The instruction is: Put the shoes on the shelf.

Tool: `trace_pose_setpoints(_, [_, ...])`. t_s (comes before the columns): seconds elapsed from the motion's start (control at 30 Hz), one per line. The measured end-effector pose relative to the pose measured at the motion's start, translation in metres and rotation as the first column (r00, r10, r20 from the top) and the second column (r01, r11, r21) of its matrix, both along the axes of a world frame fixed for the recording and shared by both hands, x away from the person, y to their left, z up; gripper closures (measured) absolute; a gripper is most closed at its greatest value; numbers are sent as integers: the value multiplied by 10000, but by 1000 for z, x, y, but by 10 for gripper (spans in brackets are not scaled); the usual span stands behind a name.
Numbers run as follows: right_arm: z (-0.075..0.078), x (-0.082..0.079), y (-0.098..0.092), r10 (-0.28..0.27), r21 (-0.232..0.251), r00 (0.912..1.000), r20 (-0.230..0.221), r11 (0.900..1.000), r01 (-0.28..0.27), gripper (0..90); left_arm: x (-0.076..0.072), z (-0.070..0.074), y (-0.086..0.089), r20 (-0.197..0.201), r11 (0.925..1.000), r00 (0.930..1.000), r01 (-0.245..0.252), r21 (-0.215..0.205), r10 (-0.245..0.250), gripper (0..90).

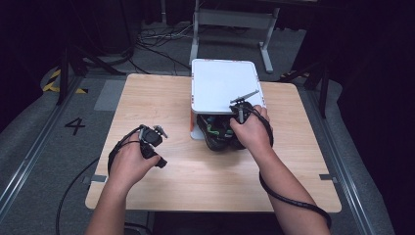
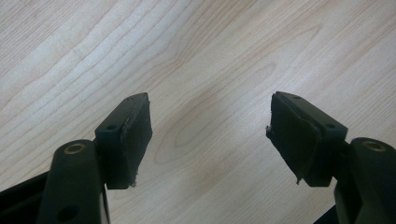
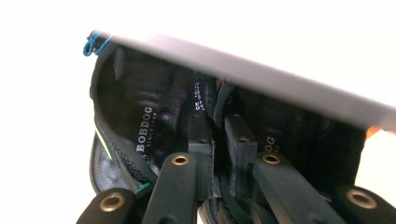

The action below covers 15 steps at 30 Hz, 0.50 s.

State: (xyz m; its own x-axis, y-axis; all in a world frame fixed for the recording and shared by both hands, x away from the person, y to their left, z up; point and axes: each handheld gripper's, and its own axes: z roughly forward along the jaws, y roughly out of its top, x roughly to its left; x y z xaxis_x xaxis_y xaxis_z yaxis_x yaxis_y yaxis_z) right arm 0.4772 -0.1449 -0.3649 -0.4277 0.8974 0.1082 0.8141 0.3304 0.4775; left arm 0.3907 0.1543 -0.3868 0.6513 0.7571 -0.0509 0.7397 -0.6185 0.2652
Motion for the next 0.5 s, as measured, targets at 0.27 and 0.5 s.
trace_pose_setpoints(0.27, [-16,10,2,-788,320,9961,400,9965,775,834,-2,1,2,61,10000,10000,-61,-5,61,304])
trace_pose_setpoints(0.5, [-21,14,14,-1368,440,9888,600,9900,1342,832,-2,0,1,13,10000,10000,-18,6,18,304])
